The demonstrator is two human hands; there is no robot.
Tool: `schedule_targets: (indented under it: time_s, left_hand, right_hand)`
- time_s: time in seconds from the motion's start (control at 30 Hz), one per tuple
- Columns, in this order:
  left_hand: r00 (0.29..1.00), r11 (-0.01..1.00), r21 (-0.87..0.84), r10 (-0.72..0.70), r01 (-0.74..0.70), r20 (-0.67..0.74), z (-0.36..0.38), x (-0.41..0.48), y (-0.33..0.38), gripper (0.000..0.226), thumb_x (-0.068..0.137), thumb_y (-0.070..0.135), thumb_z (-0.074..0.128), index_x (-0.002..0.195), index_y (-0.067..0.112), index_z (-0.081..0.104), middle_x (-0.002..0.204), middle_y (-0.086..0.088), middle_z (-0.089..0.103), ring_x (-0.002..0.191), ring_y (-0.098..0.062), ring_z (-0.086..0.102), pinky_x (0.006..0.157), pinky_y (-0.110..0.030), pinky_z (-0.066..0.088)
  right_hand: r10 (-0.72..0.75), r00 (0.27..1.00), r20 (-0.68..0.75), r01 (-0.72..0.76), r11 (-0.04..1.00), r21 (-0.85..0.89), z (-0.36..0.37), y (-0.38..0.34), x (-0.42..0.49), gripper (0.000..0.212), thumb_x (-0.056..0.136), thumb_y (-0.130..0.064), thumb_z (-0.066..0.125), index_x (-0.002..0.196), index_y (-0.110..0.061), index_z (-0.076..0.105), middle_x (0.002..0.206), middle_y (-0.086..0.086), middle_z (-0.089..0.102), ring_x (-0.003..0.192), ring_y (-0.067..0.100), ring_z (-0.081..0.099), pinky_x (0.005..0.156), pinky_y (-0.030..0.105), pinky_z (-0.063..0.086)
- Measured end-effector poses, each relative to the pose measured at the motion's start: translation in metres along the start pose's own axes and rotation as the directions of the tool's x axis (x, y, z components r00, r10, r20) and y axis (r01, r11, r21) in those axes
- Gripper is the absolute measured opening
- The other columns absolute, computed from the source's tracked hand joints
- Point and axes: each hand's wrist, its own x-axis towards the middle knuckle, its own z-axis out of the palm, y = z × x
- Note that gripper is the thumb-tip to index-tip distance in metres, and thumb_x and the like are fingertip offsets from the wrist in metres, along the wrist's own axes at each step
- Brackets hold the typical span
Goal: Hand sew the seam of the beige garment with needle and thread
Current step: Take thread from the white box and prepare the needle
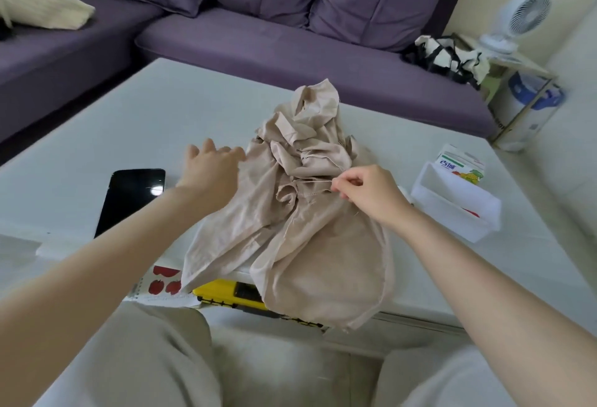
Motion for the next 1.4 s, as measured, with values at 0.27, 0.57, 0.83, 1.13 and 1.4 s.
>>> schedule_targets:
  time_s: [0.27, 0.57, 0.83, 1.13, 1.4]
  left_hand:
    - [0.969, 0.638, -0.757, 0.246, -0.141, 0.026, -0.003, -0.011, 0.091, 0.019, 0.09, 0.02, 0.06, 0.107, 0.016, 0.068, 0.097, 0.004, 0.07, 0.089, -0.005, 0.061, 0.082, -0.017, 0.044]
    - [0.988, 0.636, -0.76, 0.145, -0.131, -0.049, -0.006, -0.009, 0.071, 0.016, 0.091, 0.01, 0.06, 0.084, 0.015, 0.073, 0.072, 0.008, 0.07, 0.059, 0.012, 0.06, 0.059, -0.002, 0.039]
    - [0.96, 0.607, -0.791, 0.26, -0.078, 0.105, -0.012, -0.012, 0.064, 0.021, 0.094, 0.023, 0.054, 0.096, 0.012, 0.072, 0.066, 0.002, 0.063, 0.05, -0.006, 0.052, 0.055, -0.013, 0.041]
    - [0.992, 0.736, -0.668, 0.121, -0.114, -0.036, -0.012, -0.019, 0.042, 0.027, 0.092, 0.025, 0.058, 0.069, 0.033, 0.068, 0.042, 0.011, 0.037, 0.043, -0.01, 0.032, 0.045, -0.017, 0.024]
    - [0.987, 0.871, -0.485, -0.138, 0.08, -0.086, -0.008, -0.024, 0.001, 0.025, 0.095, 0.023, 0.049, 0.077, 0.026, 0.067, 0.05, 0.002, 0.043, 0.044, -0.015, 0.036, 0.045, -0.026, 0.023]
  right_hand:
    - [-0.104, 0.994, 0.04, 0.102, 0.993, 0.054, -0.007, -0.017, -0.005, 0.022, 0.091, -0.021, 0.06, 0.078, -0.013, 0.075, 0.073, 0.008, 0.07, 0.065, 0.008, 0.055, 0.065, 0.025, 0.041]
    - [0.015, 0.997, 0.07, -0.019, 0.998, 0.057, -0.025, 0.011, -0.01, 0.016, 0.09, -0.022, 0.062, 0.084, -0.016, 0.075, 0.067, -0.01, 0.065, 0.081, 0.017, 0.063, 0.076, 0.022, 0.045]
    - [0.01, 0.995, 0.096, -0.015, 0.998, 0.053, -0.019, 0.01, -0.012, 0.017, 0.09, -0.02, 0.061, 0.084, -0.013, 0.075, 0.066, -0.008, 0.063, 0.069, 0.008, 0.056, 0.061, 0.008, 0.037]
    - [0.006, 0.988, 0.156, -0.014, 0.999, 0.053, -0.012, 0.008, -0.01, 0.017, 0.091, -0.023, 0.06, 0.08, -0.018, 0.073, 0.071, -0.007, 0.068, 0.065, 0.006, 0.055, 0.059, 0.013, 0.039]
    - [0.051, 0.992, 0.113, -0.054, 0.998, 0.023, -0.01, 0.018, -0.013, 0.018, 0.09, -0.023, 0.06, 0.076, -0.021, 0.071, 0.071, -0.009, 0.069, 0.082, 0.012, 0.064, 0.075, 0.023, 0.047]
